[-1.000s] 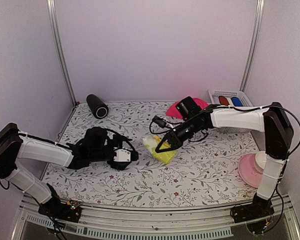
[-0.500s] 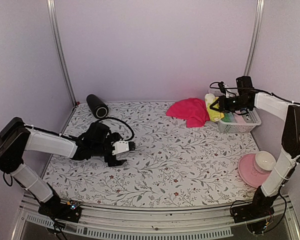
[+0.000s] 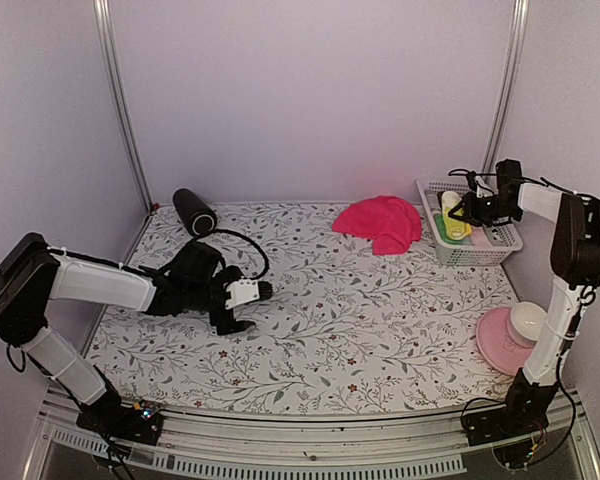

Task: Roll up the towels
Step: Place the towel in the bin.

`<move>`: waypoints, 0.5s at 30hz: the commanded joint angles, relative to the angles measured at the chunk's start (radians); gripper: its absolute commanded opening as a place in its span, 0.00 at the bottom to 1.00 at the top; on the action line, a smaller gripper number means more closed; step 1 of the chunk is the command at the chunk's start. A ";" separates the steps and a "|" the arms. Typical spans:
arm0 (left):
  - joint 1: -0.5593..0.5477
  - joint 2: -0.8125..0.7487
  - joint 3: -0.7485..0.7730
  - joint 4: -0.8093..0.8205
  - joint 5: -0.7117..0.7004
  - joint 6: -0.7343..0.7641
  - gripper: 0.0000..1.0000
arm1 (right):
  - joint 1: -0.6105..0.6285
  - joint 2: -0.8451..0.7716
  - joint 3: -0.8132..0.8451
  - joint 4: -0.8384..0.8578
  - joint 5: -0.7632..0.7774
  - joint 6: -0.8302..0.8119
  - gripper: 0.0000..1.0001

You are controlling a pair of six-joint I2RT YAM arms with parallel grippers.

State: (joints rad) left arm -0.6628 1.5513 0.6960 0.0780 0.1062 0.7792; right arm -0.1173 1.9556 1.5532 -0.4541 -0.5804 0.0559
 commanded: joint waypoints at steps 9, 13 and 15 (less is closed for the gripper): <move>0.008 0.056 0.045 -0.046 0.029 -0.022 0.97 | -0.024 0.166 0.153 -0.125 -0.085 -0.081 0.03; 0.008 0.061 0.047 -0.047 0.033 -0.022 0.97 | -0.024 0.196 0.153 -0.128 -0.157 -0.085 0.03; 0.008 0.066 0.049 -0.049 0.035 -0.022 0.97 | -0.023 0.211 0.155 -0.133 -0.183 -0.085 0.04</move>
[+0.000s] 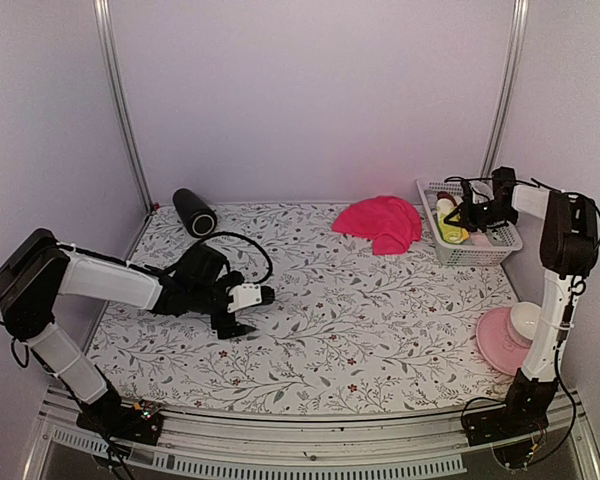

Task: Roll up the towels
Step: Place the towel in the bin.

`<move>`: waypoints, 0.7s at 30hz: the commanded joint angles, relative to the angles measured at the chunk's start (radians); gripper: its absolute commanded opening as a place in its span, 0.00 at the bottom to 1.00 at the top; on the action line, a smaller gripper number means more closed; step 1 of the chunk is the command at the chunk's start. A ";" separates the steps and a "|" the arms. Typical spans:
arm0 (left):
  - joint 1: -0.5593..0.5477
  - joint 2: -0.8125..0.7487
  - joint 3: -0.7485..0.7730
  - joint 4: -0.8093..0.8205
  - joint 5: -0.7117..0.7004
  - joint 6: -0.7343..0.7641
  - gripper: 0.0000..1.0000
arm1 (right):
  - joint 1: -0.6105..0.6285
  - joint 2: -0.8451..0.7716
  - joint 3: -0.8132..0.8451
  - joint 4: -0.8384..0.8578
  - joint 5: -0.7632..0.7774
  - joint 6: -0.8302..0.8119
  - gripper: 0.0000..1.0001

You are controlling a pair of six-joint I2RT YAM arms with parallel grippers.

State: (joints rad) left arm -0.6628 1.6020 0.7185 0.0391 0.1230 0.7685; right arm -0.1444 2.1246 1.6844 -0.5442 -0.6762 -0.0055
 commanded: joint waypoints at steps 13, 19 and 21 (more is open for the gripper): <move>0.008 0.036 0.033 -0.013 0.018 -0.012 0.97 | 0.018 0.102 0.043 -0.050 -0.157 -0.008 0.13; 0.008 0.049 0.038 -0.018 0.014 -0.015 0.97 | 0.041 0.076 0.047 -0.059 0.030 -0.008 0.45; 0.008 0.054 0.040 -0.018 0.014 -0.015 0.97 | 0.049 0.049 0.051 -0.064 0.080 -0.008 0.51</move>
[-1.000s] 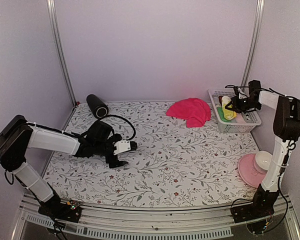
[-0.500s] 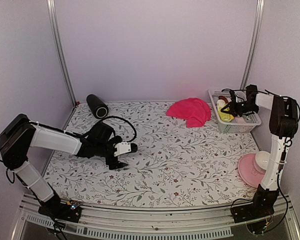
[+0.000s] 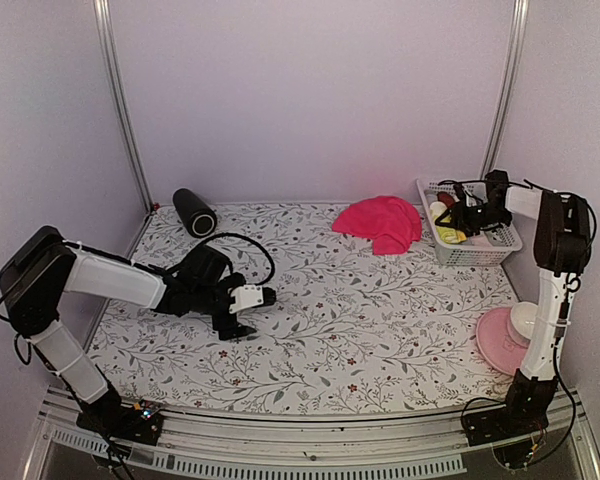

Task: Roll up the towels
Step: Place the towel in the bin.

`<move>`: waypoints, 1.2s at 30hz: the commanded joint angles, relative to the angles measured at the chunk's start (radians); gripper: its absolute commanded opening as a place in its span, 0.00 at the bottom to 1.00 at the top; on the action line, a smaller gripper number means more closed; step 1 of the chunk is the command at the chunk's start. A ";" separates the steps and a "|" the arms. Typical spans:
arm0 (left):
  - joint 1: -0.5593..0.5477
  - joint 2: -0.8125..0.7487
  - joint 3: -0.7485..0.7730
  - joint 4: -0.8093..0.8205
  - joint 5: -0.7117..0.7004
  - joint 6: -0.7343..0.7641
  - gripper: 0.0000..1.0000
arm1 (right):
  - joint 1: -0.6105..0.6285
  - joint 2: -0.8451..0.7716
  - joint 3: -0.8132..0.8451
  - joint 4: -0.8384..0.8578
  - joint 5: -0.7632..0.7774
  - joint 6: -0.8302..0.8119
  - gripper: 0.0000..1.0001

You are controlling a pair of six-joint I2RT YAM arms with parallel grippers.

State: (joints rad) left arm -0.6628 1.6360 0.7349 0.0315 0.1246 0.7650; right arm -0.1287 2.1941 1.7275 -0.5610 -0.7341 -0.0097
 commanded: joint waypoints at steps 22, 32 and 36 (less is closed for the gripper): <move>0.009 0.045 0.041 -0.031 0.007 -0.015 0.97 | 0.093 -0.156 0.037 -0.163 0.501 -0.064 0.82; 0.008 0.057 0.047 -0.033 0.002 -0.015 0.97 | 0.144 -0.226 0.030 -0.158 0.623 -0.060 0.87; 0.008 0.056 0.047 -0.033 0.001 -0.015 0.97 | 0.176 -0.230 0.027 -0.151 0.627 -0.063 0.83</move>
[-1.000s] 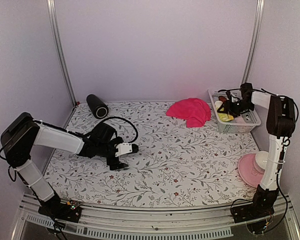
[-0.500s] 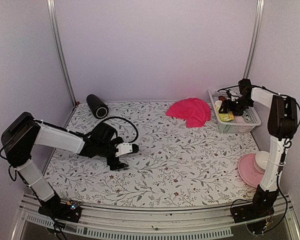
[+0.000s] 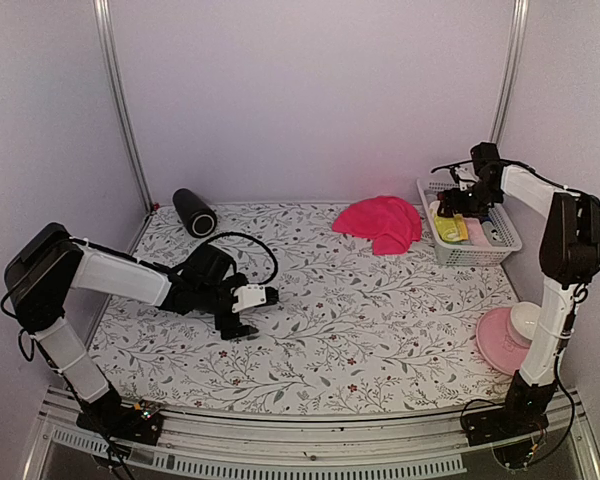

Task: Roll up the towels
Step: Place the towel in the bin, then adjust the towel in the bin.

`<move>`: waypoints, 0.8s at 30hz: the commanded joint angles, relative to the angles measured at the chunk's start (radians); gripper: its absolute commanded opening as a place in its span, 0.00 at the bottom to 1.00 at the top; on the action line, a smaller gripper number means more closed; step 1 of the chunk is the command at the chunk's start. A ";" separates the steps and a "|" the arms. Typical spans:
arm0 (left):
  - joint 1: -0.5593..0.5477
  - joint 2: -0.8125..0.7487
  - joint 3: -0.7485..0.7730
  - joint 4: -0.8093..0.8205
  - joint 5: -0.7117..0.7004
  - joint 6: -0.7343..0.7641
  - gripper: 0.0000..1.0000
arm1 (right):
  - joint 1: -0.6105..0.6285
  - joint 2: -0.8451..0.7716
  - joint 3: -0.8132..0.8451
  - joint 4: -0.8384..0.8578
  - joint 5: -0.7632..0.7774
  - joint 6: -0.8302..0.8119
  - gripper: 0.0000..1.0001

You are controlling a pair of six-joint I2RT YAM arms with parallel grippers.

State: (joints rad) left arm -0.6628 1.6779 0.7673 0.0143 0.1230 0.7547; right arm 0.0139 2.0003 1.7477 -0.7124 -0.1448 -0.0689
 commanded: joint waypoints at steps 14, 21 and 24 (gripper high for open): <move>0.007 0.026 0.015 -0.014 -0.004 -0.005 0.97 | 0.163 -0.048 -0.006 0.036 0.265 -0.016 0.65; 0.006 0.026 0.013 -0.014 -0.006 -0.006 0.97 | 0.164 -0.001 0.006 0.034 0.274 -0.015 0.65; 0.007 0.030 0.013 -0.014 -0.007 -0.006 0.97 | 0.163 0.009 0.006 0.038 0.284 -0.014 0.65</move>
State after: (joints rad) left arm -0.6628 1.6833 0.7700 0.0174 0.1223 0.7528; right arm 0.1802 1.9934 1.7470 -0.6949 0.1059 -0.0769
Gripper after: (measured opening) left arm 0.973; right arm 0.651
